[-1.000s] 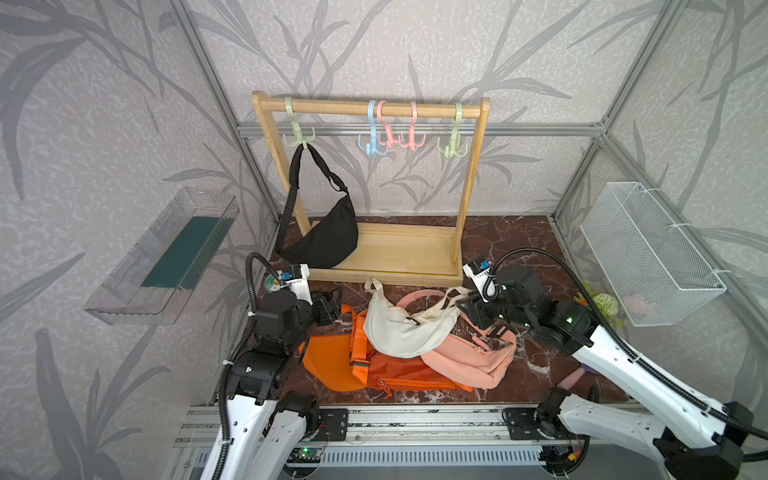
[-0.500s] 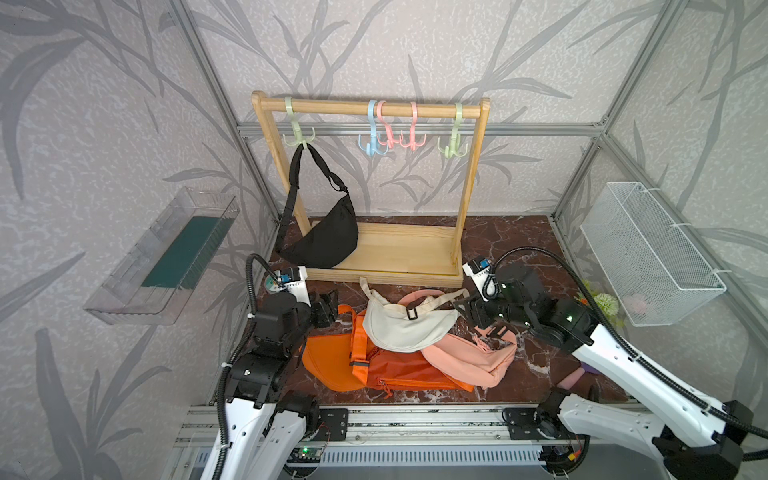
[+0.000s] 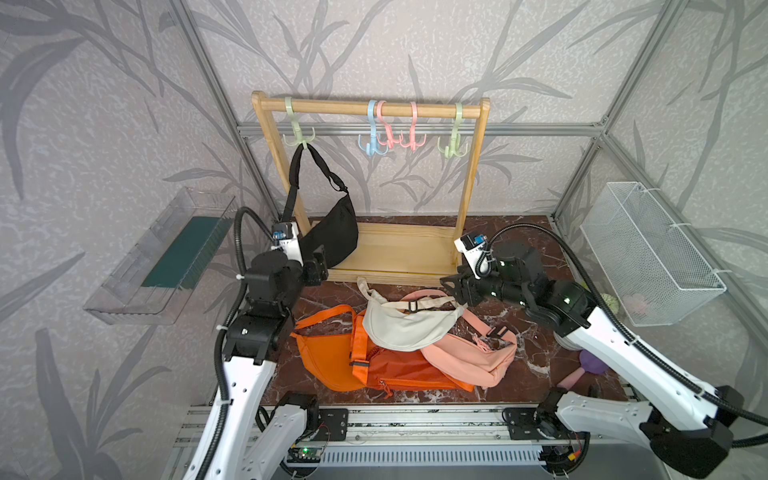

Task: Take the bag off the hook
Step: Place the bag inside the bag, then pick up the bag from the hook.

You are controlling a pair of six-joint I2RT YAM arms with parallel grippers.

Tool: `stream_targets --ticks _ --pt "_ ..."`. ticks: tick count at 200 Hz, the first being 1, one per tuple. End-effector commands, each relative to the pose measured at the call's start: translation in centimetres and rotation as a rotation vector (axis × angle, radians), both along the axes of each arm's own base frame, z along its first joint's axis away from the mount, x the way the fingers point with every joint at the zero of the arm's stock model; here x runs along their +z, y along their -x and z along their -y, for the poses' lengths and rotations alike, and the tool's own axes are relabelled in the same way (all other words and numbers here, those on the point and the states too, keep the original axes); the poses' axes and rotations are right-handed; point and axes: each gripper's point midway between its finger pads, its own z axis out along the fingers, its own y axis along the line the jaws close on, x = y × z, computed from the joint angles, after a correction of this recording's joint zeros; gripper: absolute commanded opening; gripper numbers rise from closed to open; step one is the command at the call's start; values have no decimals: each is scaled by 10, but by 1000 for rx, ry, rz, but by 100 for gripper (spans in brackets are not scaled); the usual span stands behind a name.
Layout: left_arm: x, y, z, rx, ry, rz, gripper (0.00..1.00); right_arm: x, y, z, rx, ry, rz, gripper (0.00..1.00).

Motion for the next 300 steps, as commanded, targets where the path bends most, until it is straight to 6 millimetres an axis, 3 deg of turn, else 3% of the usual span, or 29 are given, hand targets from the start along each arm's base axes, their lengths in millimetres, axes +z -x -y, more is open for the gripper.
stream_targets --ticks 1,46,94,132,156,192,242,300 --pt "39 -28 -2 -17 -21 100 76 22 -6 -22 72 -62 51 63" --pt "80 -83 -10 -60 46 221 77 39 -17 -68 189 -180 65 62" --pt "84 -145 -28 -37 98 226 72 71 -50 -122 279 -276 157 62" --pt "88 -177 -40 -31 65 258 72 87 -73 -155 333 -344 202 63" --pt "95 -189 -52 9 9 289 68 75 -87 -179 366 -364 159 63" --pt "102 -195 -61 38 -43 341 64 58 -97 -196 384 -381 105 63" --pt "100 -202 -60 26 -56 358 54 46 -102 -203 387 -395 70 62" --pt "90 -213 -67 59 -53 350 51 41 -105 -204 377 -390 54 63"
